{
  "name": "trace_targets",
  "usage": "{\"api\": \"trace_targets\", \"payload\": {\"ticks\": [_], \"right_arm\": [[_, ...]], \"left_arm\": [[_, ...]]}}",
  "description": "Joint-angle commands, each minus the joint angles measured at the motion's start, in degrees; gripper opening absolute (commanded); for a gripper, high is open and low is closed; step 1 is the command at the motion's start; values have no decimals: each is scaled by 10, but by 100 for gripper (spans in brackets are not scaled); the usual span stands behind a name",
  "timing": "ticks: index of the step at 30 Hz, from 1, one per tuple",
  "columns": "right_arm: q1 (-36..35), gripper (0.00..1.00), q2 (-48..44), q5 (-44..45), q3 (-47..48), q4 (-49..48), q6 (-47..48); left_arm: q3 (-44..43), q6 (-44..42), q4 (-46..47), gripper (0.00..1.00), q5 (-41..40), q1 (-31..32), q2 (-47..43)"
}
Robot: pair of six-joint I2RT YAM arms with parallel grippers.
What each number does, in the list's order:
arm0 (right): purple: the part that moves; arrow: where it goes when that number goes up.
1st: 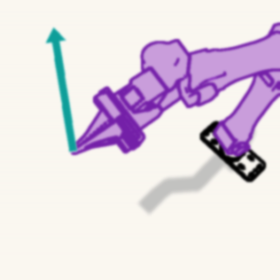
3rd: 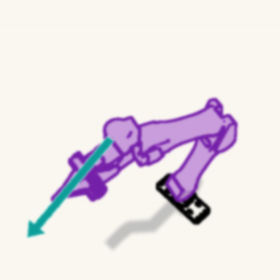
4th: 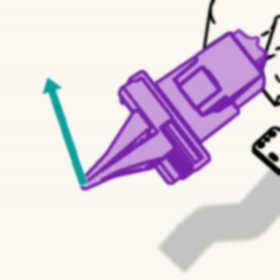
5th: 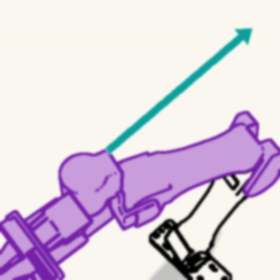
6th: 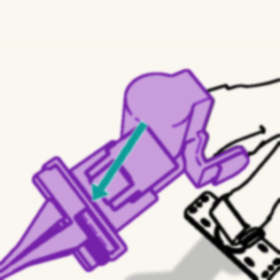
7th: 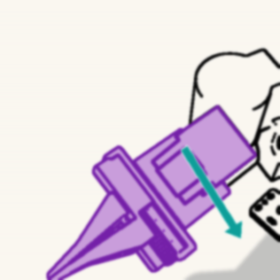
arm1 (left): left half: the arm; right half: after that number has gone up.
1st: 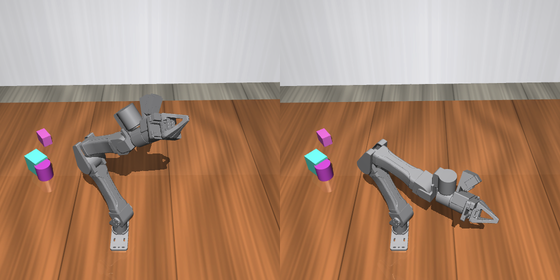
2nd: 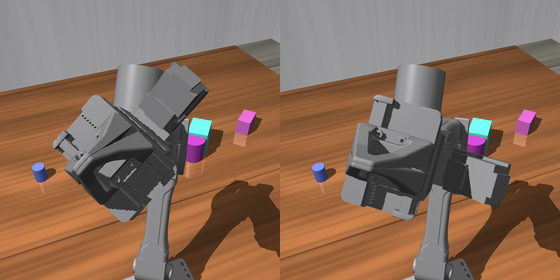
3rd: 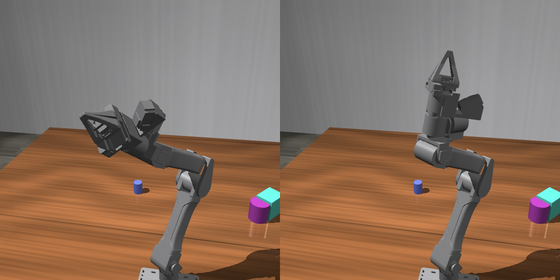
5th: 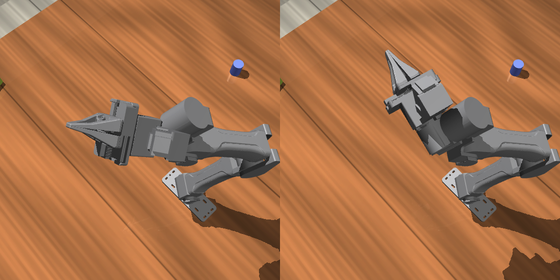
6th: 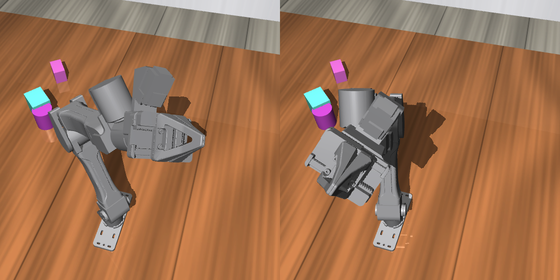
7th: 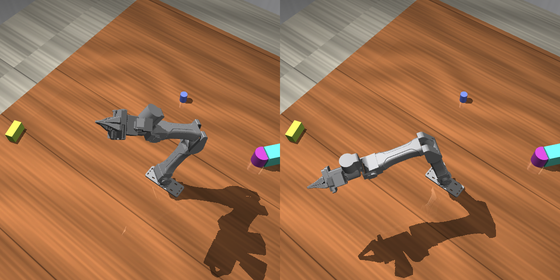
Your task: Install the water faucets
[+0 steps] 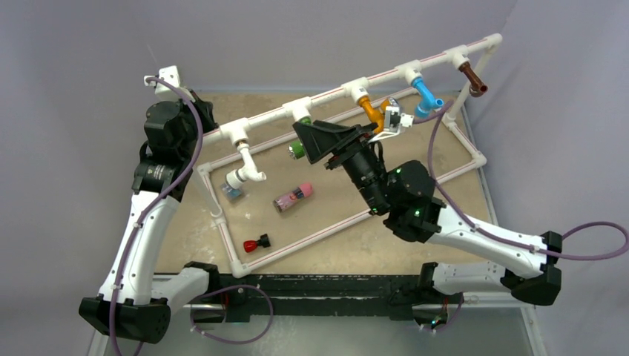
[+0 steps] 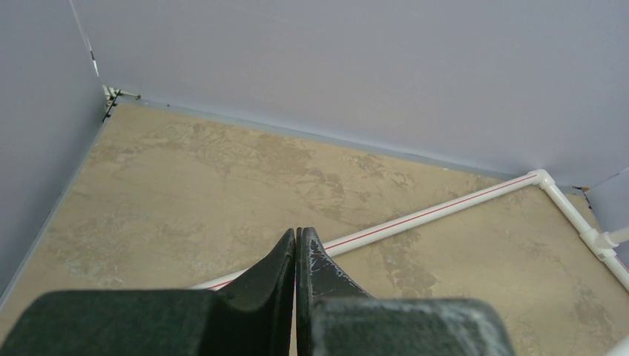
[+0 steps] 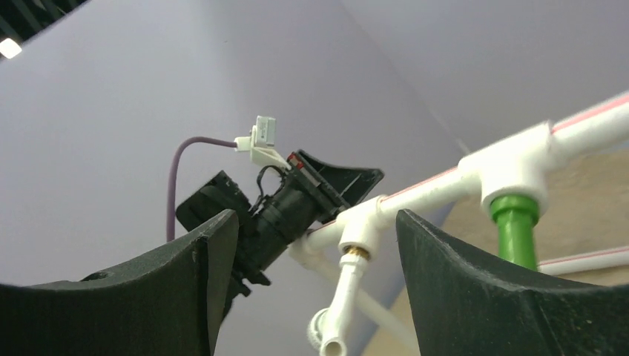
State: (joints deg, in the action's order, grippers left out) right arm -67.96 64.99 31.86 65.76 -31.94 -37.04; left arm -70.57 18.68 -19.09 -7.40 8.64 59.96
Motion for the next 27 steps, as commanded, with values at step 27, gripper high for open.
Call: {"api": "trace_targets", "payload": {"ticks": [27], "right_arm": [[-142,79,90,-30,178,281,1075]], "left_arm": [[23,-32,-154,0,45,16,20]]}}
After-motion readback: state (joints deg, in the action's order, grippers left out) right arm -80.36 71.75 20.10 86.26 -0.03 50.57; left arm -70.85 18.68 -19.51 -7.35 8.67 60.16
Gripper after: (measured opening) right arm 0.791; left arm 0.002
